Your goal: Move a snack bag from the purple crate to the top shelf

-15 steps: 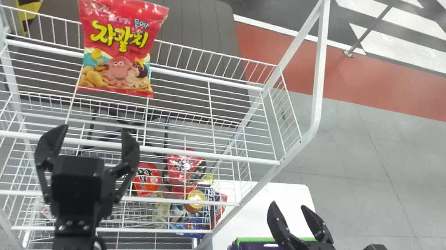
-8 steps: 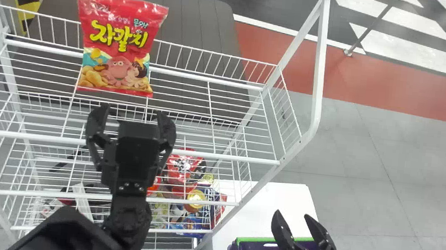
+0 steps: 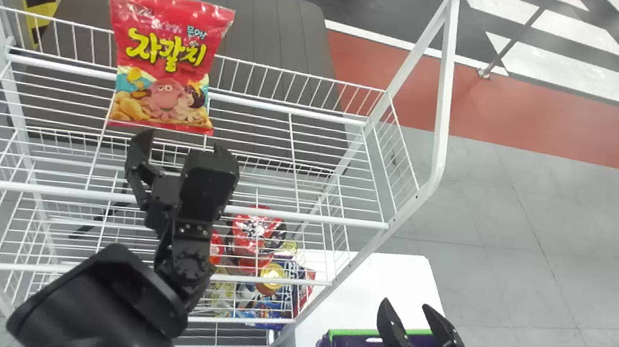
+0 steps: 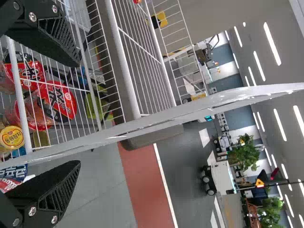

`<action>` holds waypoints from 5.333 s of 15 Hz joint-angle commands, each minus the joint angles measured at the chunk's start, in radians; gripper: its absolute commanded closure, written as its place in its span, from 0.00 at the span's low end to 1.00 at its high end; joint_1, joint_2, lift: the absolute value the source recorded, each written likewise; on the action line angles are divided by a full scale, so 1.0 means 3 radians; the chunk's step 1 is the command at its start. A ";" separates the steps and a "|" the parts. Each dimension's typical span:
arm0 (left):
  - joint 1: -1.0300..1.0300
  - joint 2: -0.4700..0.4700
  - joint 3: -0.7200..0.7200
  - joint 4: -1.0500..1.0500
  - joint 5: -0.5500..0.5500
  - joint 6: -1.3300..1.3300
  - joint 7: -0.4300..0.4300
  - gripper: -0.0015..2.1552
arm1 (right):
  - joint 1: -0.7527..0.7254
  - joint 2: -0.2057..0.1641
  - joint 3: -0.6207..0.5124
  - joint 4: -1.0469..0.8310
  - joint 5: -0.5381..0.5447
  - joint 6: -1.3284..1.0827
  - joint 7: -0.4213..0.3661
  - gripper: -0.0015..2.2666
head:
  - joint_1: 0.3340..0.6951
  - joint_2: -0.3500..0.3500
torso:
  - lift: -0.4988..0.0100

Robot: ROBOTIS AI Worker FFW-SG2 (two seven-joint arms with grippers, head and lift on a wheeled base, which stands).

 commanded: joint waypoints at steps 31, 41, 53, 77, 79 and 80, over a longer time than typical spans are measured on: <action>-0.0946 -0.0008 0.0038 0.1367 0.1160 -0.0756 -0.0464 0.27 | 0.0238 0.0214 -0.0174 -0.0298 -0.0026 0.0082 0.0005 0.04 | 1.00 0.00 | 1.00; -0.0644 -0.0008 0.0074 0.1199 0.0644 -0.0971 -0.0617 0.99 | 0.0217 0.0224 -0.0179 -0.0273 -0.0056 0.0133 0.0010 0.04 | 1.00 0.00 | 1.00; -0.0286 -0.0008 0.0545 0.0549 -0.0011 -0.0510 -0.0745 0.99 | 0.0197 0.0229 -0.0184 -0.0222 -0.0072 0.0123 0.0046 0.04 | 1.00 0.00 | 1.00; -0.0076 -0.0008 0.1194 0.0099 -0.0225 -0.0091 -0.0888 0.99 | 0.0146 0.0250 -0.0174 -0.0165 -0.0072 0.0123 0.0072 0.04 | 1.00 0.06 | 1.00; -0.0046 -0.0008 0.1255 0.0058 -0.0225 -0.0081 -0.0908 0.99 | 0.0146 0.0250 -0.0174 -0.0160 -0.0072 0.0133 0.0072 0.04 | 1.00 0.07 | 1.00; -0.0046 -0.0008 0.1276 0.0033 -0.0231 -0.0030 -0.0908 0.99 | 0.0146 0.0250 -0.0174 -0.0160 -0.0077 0.0133 0.0072 0.04 | 1.00 0.07 | 1.00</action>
